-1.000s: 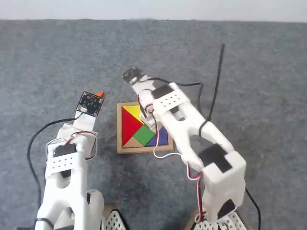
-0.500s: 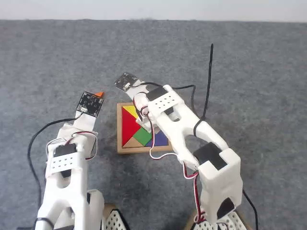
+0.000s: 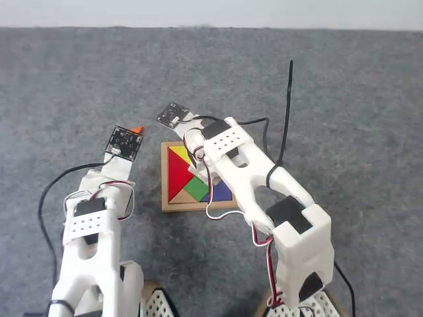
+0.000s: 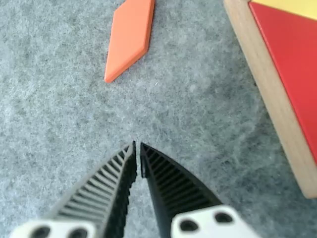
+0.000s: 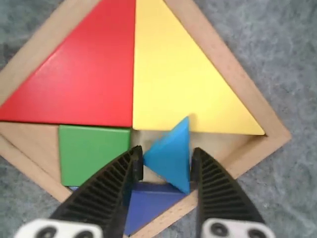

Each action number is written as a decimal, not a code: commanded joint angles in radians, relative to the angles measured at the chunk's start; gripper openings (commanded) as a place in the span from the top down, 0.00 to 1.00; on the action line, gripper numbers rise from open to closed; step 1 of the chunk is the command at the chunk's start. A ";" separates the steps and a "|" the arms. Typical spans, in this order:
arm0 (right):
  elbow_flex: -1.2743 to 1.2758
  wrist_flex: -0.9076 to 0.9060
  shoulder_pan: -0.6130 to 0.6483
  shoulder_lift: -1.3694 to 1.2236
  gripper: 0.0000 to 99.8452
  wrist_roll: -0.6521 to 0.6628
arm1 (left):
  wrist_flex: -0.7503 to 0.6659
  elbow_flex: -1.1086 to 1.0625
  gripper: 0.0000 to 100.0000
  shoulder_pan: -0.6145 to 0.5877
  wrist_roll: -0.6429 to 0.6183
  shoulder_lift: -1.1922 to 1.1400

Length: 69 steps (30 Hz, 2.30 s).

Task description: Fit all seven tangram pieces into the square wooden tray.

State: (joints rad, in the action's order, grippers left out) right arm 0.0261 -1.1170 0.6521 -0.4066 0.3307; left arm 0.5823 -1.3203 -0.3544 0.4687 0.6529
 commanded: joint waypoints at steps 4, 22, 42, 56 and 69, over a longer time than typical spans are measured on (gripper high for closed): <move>-0.052 -0.007 0.013 0.013 0.81 0.005 | -0.017 0.008 0.99 -0.002 0.014 0.035; -0.319 -0.268 -0.062 0.015 0.81 0.011 | -0.017 0.008 0.99 -0.003 0.014 0.035; -0.285 -0.501 -0.124 0.325 0.93 0.097 | -0.018 0.008 0.99 -0.005 0.012 0.035; -0.046 -0.001 0.013 0.145 0.72 -0.135 | -0.021 0.008 0.99 -0.002 0.012 0.035; -0.284 -0.074 -0.004 -0.113 0.78 -0.124 | -0.021 0.008 0.99 -0.002 0.012 0.034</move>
State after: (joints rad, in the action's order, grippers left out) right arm -0.1918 -1.1799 0.6613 -0.5294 0.1926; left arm 0.5823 -1.3203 -0.3544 0.4687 0.6529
